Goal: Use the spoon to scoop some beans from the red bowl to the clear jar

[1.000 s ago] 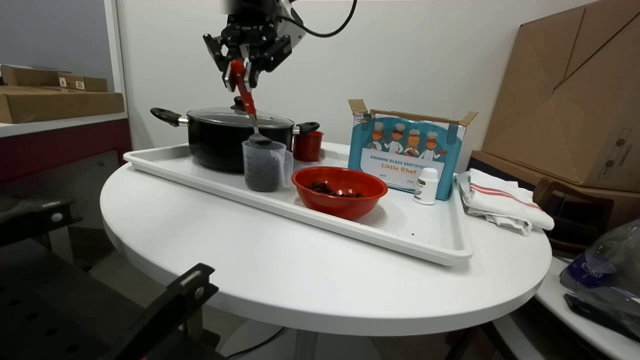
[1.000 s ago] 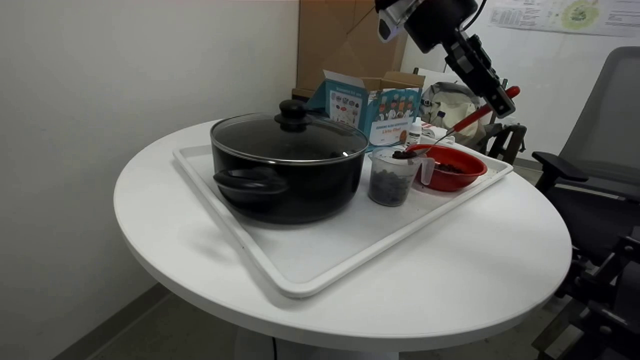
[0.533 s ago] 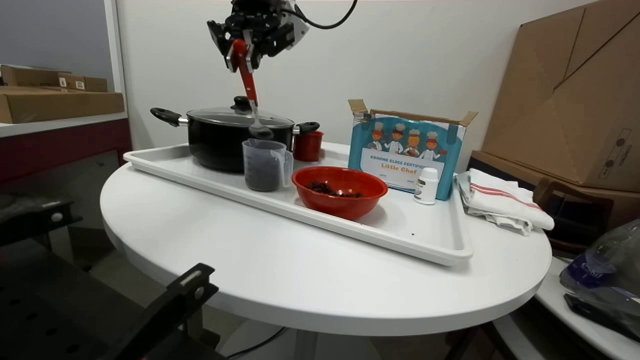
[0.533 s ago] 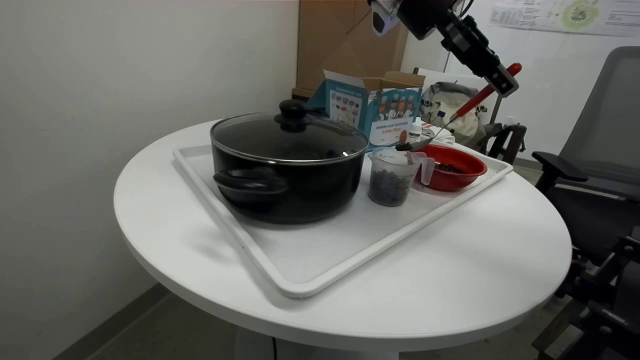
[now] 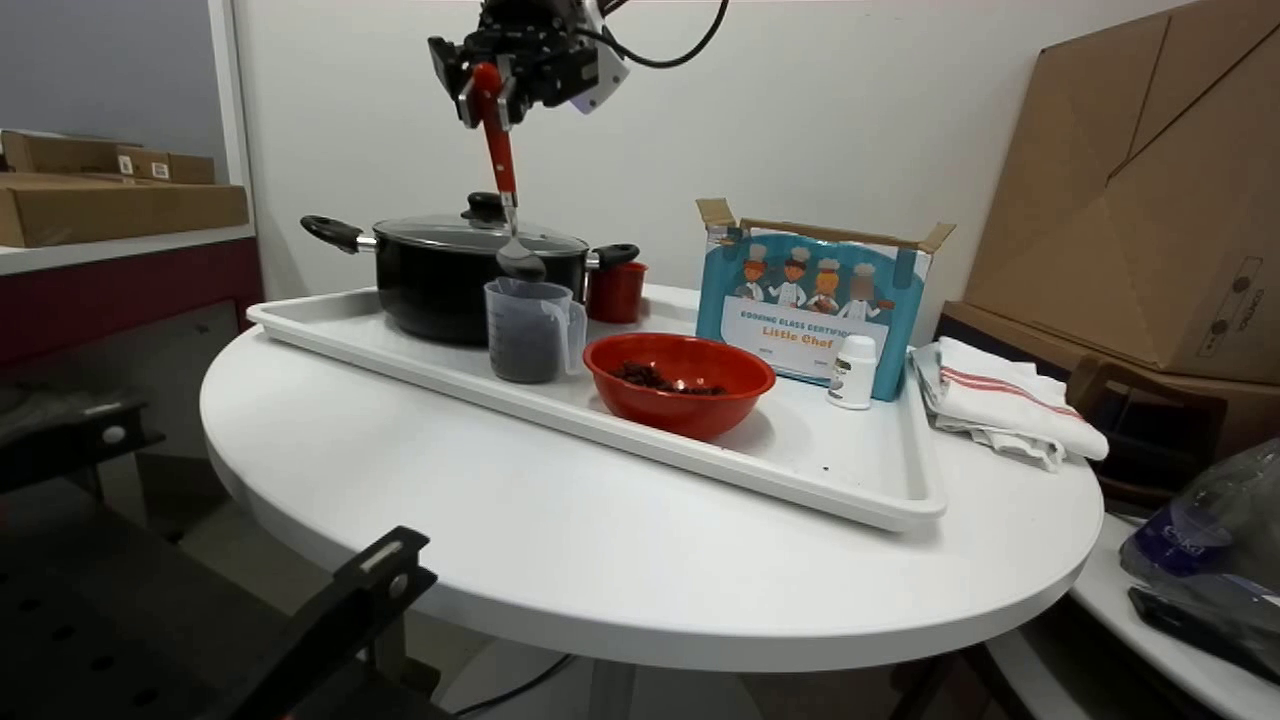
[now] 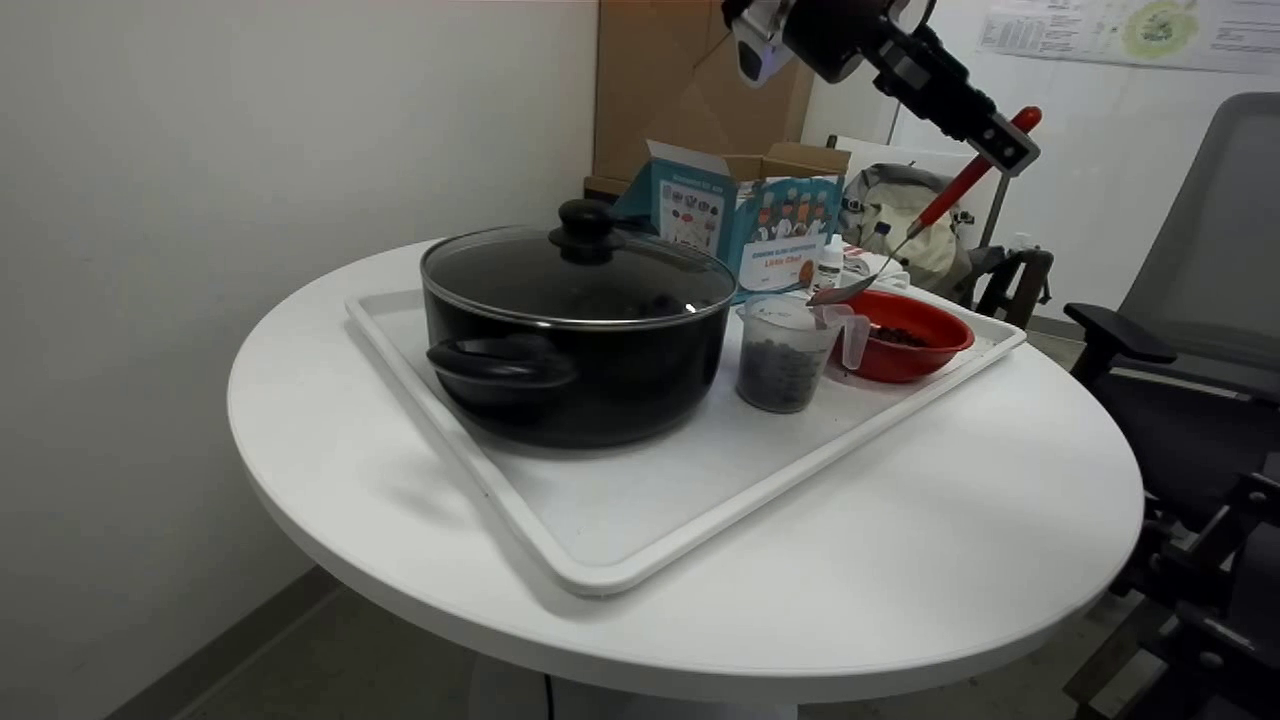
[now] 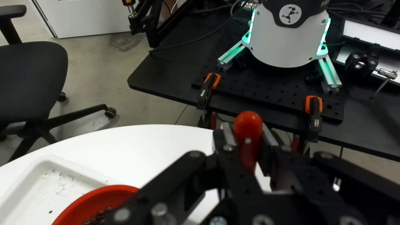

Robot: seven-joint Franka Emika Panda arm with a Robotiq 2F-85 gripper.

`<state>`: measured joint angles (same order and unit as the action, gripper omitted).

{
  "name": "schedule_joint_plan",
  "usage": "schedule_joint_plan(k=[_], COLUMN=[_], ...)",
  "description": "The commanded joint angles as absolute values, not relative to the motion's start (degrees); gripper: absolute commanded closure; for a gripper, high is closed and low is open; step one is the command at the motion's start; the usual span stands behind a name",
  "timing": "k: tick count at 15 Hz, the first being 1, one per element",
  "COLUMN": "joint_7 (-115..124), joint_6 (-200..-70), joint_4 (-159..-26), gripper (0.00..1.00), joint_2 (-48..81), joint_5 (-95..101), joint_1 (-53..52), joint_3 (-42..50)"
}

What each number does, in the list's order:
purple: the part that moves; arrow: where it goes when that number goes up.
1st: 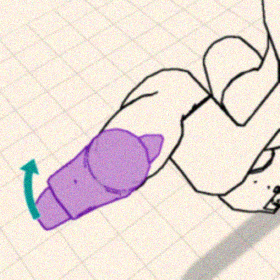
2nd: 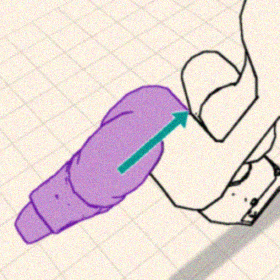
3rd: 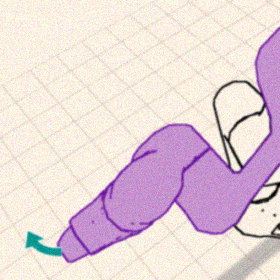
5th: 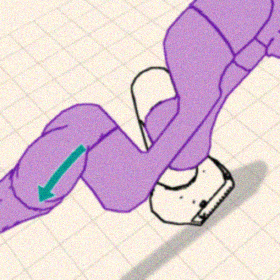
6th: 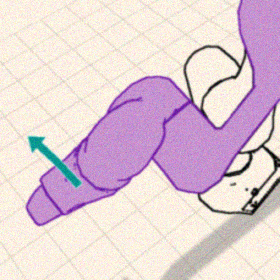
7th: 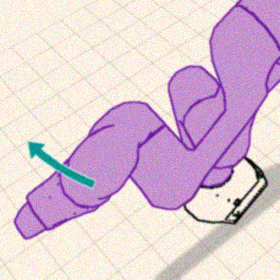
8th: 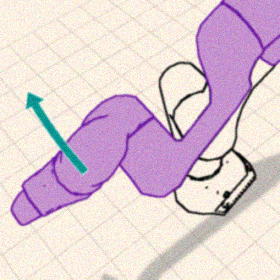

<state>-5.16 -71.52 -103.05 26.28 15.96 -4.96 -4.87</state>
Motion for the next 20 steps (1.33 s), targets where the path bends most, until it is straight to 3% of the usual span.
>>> schedule_joint_plan(k=[1,20], joint_7=[-8.1,-12.2], joint_6=[-66.6,-54.1], joint_4=[-98.1,-86.3], gripper=[0.9,0.9], joint_2=[29.1,34.1], joint_5=[14.0,9.4], joint_1=[-4.5,-1.2], joint_3=[-5.0,-4.6])
